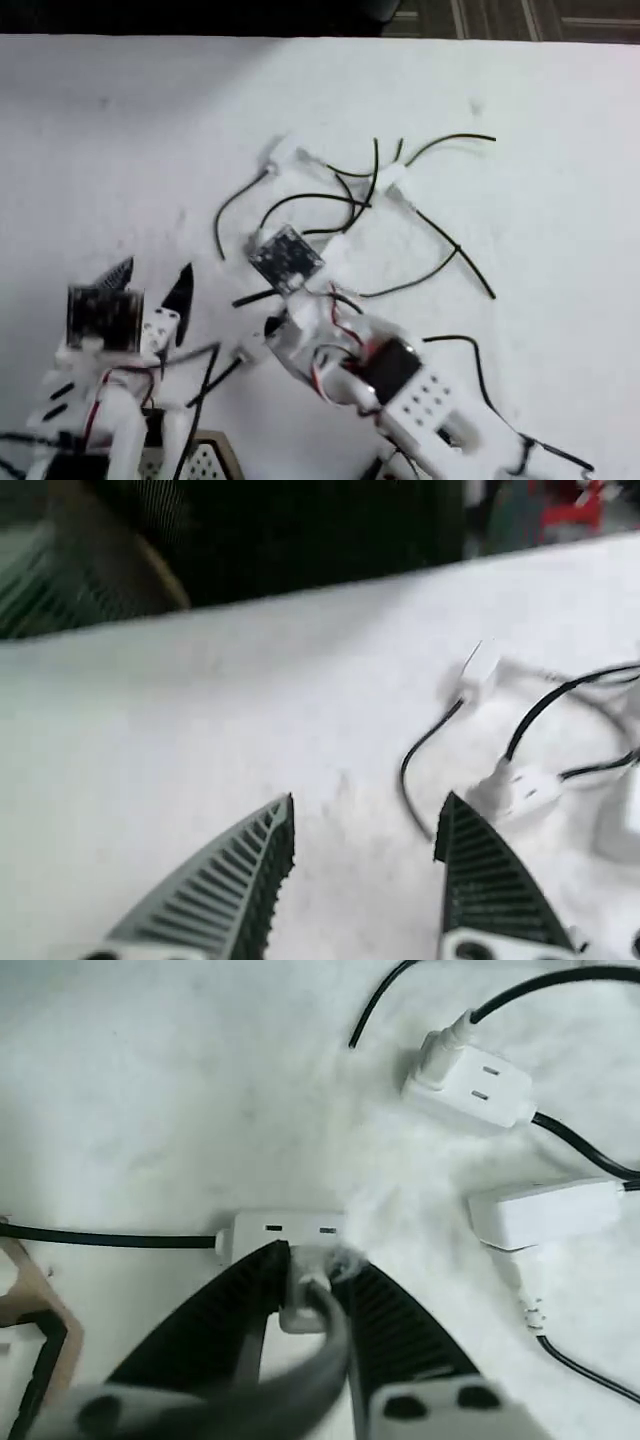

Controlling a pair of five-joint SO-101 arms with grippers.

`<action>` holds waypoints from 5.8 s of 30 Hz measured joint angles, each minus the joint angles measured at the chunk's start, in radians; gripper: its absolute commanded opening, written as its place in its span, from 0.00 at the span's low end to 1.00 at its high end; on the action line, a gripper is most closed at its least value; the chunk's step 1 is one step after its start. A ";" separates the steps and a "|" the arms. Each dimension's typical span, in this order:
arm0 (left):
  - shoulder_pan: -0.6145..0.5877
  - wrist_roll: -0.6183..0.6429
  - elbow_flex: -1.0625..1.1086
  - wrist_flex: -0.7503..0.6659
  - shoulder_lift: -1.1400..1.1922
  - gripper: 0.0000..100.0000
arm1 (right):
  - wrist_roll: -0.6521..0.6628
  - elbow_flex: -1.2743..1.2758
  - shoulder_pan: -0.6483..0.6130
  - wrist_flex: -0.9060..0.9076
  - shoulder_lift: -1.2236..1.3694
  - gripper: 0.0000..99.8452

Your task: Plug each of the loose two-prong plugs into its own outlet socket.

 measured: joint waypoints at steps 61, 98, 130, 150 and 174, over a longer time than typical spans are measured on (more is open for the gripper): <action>-0.137 0.000 0.308 -0.133 0.002 0.23 | -0.005 0.109 0.003 -0.284 0.365 0.02; -0.137 0.000 0.308 -0.132 0.002 0.24 | 0.330 0.005 0.459 -0.568 0.385 0.02; -0.138 0.009 0.331 -0.144 0.002 0.23 | 0.358 -0.054 0.514 -0.110 -0.141 0.00; -0.138 0.043 0.334 -0.144 0.002 0.02 | 0.167 0.256 0.479 0.336 -0.865 0.02; 0.017 -0.221 0.574 -0.227 0.005 0.02 | 0.164 0.601 0.479 0.345 -0.876 0.02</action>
